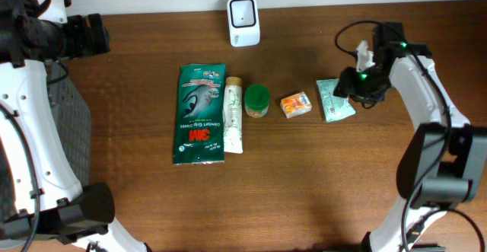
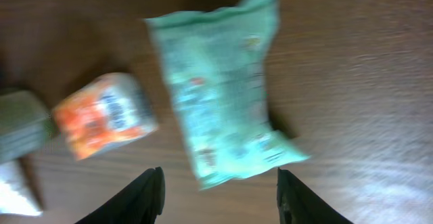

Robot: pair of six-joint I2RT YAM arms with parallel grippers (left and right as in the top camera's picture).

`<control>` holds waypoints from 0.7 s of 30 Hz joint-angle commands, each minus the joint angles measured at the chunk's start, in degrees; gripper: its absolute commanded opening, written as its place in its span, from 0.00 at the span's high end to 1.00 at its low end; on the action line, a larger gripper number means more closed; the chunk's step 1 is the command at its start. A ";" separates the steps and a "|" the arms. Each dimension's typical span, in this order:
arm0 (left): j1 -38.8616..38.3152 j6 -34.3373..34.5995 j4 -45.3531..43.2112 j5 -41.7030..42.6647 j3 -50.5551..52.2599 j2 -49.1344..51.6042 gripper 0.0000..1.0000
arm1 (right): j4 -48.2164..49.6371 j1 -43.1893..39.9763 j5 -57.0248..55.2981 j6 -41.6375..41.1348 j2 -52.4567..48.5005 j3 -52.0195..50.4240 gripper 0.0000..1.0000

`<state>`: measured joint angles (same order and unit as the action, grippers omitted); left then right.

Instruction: Scan the item barcode

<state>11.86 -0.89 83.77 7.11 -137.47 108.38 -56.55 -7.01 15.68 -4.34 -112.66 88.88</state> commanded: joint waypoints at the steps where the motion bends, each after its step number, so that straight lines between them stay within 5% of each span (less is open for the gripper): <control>1: -0.07 -0.48 -0.09 0.61 -0.31 0.02 0.01 | 2.08 -3.98 5.73 7.63 -3.85 0.70 0.49; 9: -0.07 -0.48 -0.09 0.61 -0.31 0.02 0.01 | 4.57 -3.02 8.39 10.08 -10.71 0.70 0.47; 12: -0.07 -0.48 -0.09 0.61 -0.31 0.02 0.01 | 4.55 -3.04 8.35 9.86 -11.50 0.63 0.54; 15: -0.07 -0.48 -0.09 0.59 -0.31 0.02 0.01 | 3.78 -3.08 9.18 6.67 -11.34 0.96 0.61; 21: -0.07 -0.48 -0.09 0.61 -0.31 0.02 0.01 | -5.22 -2.73 17.16 0.20 -9.94 3.08 0.61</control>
<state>11.86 -0.91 83.77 7.11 -137.47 108.38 -58.43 -10.35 28.01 0.10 -123.59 90.32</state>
